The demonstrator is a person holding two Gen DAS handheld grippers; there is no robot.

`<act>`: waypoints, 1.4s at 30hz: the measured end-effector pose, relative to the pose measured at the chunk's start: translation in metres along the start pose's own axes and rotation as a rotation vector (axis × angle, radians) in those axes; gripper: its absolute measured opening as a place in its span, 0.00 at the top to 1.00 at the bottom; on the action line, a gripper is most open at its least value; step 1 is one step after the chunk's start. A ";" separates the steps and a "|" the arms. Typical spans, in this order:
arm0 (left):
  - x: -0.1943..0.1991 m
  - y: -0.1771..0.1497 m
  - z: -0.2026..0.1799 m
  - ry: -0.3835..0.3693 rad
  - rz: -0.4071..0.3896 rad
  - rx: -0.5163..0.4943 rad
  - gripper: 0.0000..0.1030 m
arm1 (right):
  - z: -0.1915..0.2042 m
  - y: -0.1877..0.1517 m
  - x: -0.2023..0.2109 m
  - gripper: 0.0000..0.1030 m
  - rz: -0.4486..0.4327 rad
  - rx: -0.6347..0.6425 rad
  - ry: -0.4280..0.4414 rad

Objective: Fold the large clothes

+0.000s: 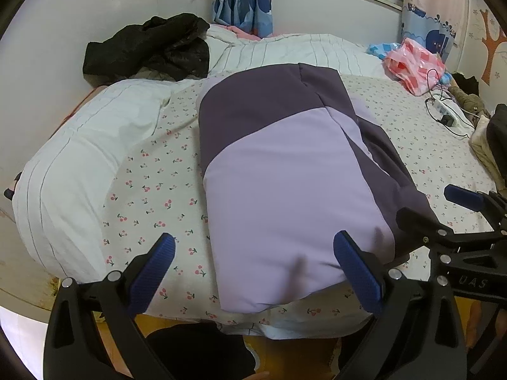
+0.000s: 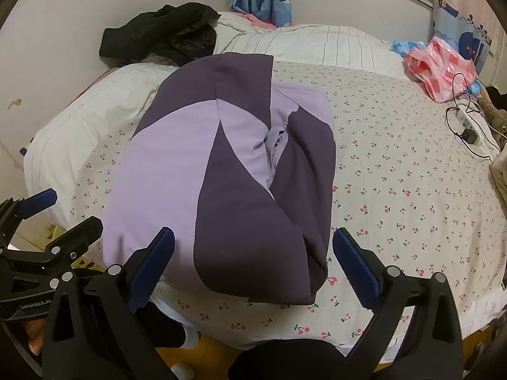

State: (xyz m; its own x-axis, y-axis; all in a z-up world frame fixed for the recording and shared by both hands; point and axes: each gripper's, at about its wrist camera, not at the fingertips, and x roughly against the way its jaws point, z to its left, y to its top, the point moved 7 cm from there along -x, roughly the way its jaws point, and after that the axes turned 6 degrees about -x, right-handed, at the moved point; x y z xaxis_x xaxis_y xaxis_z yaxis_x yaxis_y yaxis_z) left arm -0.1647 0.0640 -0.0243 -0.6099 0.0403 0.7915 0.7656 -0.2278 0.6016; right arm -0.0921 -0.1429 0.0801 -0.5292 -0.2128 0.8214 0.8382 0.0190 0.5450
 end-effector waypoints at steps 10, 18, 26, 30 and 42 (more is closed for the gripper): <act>0.000 0.001 0.000 0.006 -0.004 -0.007 0.07 | 0.001 0.001 0.001 0.07 -0.003 -0.004 0.004; 0.000 0.002 0.000 0.005 -0.004 -0.011 0.07 | 0.001 0.001 -0.002 0.07 0.004 -0.003 0.006; 0.000 0.002 -0.001 0.017 -0.010 -0.015 0.07 | 0.001 0.001 -0.002 0.07 0.006 -0.005 0.009; 0.000 0.002 -0.002 0.014 -0.007 -0.015 0.07 | 0.001 0.002 -0.002 0.07 0.006 -0.006 0.010; 0.001 0.001 -0.004 0.011 -0.009 -0.012 0.07 | 0.002 0.000 0.000 0.07 -0.001 -0.012 0.007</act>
State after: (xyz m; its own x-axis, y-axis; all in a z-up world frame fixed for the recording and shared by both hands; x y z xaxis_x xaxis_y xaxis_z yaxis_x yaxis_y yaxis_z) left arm -0.1652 0.0602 -0.0235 -0.6191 0.0317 0.7846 0.7575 -0.2391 0.6074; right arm -0.0927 -0.1410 0.0808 -0.5294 -0.2195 0.8195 0.8391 0.0074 0.5440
